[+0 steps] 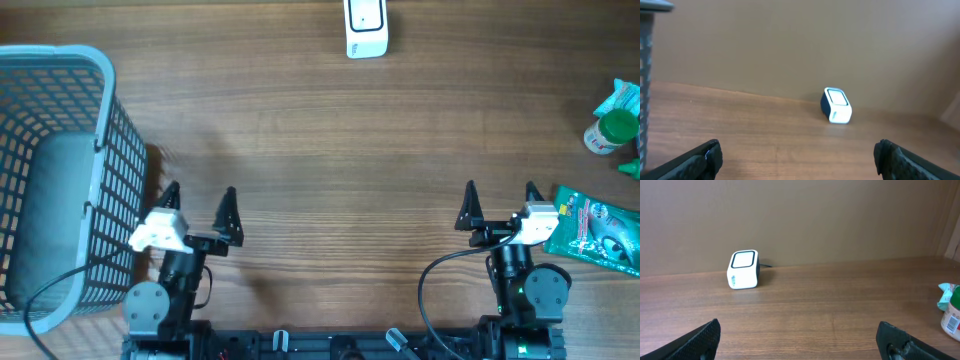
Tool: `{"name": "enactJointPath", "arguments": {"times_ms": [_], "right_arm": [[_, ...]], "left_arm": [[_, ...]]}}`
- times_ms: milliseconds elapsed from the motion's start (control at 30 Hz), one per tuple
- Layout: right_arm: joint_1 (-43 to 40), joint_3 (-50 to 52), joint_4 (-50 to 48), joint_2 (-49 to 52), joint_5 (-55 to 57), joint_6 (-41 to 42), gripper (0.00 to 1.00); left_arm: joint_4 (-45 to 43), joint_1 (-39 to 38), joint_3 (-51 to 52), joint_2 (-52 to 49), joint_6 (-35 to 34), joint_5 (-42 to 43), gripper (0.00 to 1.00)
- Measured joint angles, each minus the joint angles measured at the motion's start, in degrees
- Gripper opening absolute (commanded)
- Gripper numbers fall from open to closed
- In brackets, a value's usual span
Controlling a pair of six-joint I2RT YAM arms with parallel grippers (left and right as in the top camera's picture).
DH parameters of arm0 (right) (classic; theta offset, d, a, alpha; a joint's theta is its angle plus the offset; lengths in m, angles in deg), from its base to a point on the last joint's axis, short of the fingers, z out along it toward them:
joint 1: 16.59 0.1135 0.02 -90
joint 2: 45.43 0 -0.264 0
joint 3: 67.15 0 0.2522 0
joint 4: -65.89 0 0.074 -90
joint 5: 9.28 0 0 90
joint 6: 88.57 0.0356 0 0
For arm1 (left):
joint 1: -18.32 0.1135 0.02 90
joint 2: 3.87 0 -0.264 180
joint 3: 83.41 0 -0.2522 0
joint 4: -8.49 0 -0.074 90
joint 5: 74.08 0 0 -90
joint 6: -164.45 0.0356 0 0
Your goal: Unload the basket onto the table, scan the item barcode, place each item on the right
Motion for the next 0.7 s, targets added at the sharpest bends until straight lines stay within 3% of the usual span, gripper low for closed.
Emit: {"name": "enactJointPath", "arguments": {"times_ms": [233, 300, 700], "right_arm": [[0.0, 0.0, 0.0, 0.0, 0.0, 0.0, 1.0], [0.0, 0.0, 0.0, 0.0, 0.0, 0.0, 1.0], [0.0, 0.0, 0.0, 0.0, 0.0, 0.0, 1.0]], "left_arm": [[-2.0, -0.3, 5.5, 0.2, 5.5, 0.4, 1.0], [1.1, -0.3, 5.6, 0.2, 5.9, -0.5, 1.0], [1.2, 0.8, 5.6, 0.2, 5.9, -1.6, 1.0]]}}
